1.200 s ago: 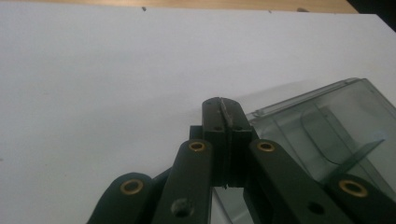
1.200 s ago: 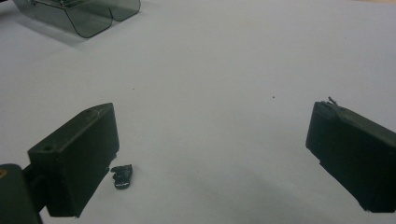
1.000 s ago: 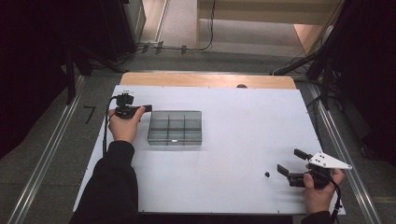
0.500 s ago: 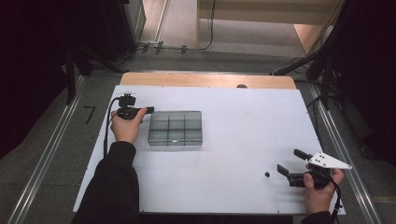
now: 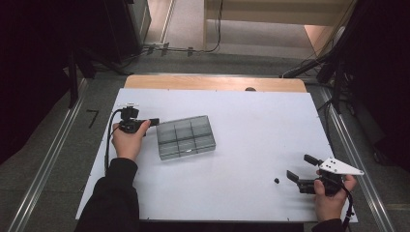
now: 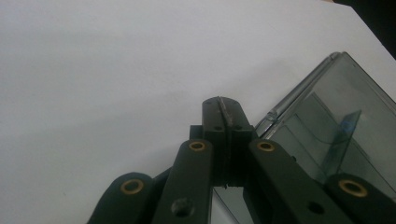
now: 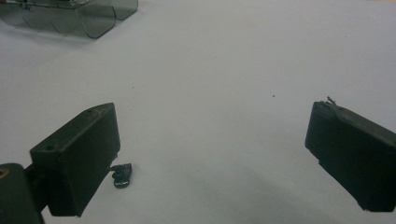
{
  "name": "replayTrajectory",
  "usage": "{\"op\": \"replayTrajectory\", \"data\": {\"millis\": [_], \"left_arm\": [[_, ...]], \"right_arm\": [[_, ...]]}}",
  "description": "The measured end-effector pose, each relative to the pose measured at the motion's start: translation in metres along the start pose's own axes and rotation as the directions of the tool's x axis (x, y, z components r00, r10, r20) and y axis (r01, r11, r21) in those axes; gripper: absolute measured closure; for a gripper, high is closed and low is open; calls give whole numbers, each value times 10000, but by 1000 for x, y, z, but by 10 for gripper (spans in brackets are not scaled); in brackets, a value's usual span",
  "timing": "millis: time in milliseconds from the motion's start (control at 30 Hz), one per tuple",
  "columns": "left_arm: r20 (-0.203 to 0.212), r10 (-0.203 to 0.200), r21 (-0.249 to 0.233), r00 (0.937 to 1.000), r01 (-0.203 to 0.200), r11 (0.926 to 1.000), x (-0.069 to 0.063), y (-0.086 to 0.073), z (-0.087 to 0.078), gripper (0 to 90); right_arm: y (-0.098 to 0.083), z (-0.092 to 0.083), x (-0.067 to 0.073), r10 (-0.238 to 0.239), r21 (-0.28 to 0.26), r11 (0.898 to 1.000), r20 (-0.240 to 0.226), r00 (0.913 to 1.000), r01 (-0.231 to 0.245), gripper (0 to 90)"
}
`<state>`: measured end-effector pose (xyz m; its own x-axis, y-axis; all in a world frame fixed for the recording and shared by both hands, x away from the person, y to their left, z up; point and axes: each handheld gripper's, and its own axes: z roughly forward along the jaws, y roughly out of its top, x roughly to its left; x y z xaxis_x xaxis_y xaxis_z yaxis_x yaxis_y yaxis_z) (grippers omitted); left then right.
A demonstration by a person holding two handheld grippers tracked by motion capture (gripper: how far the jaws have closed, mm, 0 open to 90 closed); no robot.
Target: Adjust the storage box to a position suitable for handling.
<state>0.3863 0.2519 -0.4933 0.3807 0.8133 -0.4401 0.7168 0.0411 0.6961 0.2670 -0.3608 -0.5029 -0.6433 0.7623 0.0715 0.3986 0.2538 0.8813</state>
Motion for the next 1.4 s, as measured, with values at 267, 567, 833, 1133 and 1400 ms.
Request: {"op": "replayTrajectory", "data": {"millis": [267, 567, 833, 1133, 1400], "left_arm": [[283, 253, 55, 9993, -254, 9997, -15, -16, -5, 900], [650, 324, -110, 9974, -318, 9994, -28, -35, -12, 900], [1028, 586, -226, 9930, -566, 9981, -46, -50, -13, 900], [1115, 920, -463, 9895, -873, 9951, -63, -59, -15, 900], [727, 1056, -1219, 9917, -963, 9879, -64, -65, -24, 709]], "right_arm": [[0, 0, 0, 4, 14, 10000, -14, 10000, -4, 18], [0, 0, 0, -11, 22, 10000, -32, 10000, 11, 18], [0, 0, 0, -22, 32, 10000, -26, 10000, 22, 18], [0, -1, -2, 134, -66, 9999, -159, 9998, -136, 24], [13, -2, 4, 11, 222, 9998, -970, 9953, 10, 41]]}}
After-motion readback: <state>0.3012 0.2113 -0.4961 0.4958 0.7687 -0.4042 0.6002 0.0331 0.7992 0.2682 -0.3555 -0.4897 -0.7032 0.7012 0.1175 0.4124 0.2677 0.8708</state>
